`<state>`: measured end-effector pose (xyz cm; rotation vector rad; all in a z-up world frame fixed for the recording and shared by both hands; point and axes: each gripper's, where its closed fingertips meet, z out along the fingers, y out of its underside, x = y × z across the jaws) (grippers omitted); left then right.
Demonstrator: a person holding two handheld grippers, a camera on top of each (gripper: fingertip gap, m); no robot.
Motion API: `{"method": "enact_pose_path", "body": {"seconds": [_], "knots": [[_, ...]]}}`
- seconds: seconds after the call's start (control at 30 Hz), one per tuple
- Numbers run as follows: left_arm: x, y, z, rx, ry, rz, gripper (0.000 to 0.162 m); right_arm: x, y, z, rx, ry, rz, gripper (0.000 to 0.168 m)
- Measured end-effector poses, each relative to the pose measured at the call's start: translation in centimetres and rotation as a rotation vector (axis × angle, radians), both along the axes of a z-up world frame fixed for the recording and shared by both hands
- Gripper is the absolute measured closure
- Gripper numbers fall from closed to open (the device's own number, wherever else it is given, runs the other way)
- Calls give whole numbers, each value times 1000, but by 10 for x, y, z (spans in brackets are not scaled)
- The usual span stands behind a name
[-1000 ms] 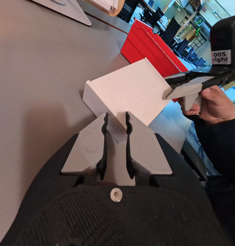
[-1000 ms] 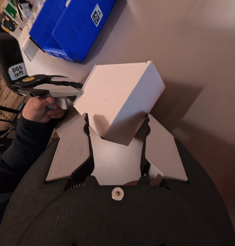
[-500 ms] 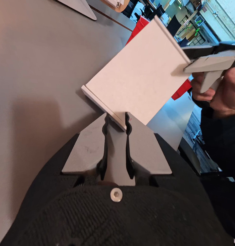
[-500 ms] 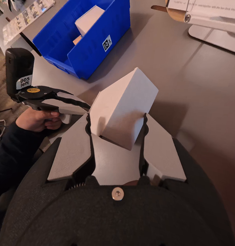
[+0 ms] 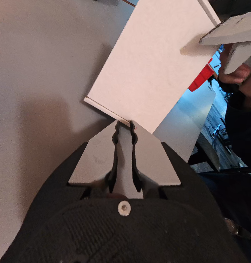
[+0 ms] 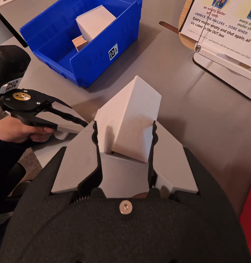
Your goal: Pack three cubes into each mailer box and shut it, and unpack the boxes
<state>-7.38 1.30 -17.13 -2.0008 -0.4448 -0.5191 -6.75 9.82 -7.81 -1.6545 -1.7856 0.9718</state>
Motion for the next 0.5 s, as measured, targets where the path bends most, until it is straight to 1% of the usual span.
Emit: {"method": "enact_pose_path", "body": {"seconds": [0.17,0.33,0.5], "knots": [[1,0,-2,-15,4,-8,150,0,-4,5,20,19,7,97],[3,-3,-2,-18,15,-30,149,-1,-7,3,64,9,23,96],[4,-2,-6,-42,28,-39,149,-2,-13,9,89,31,39,100]]}}
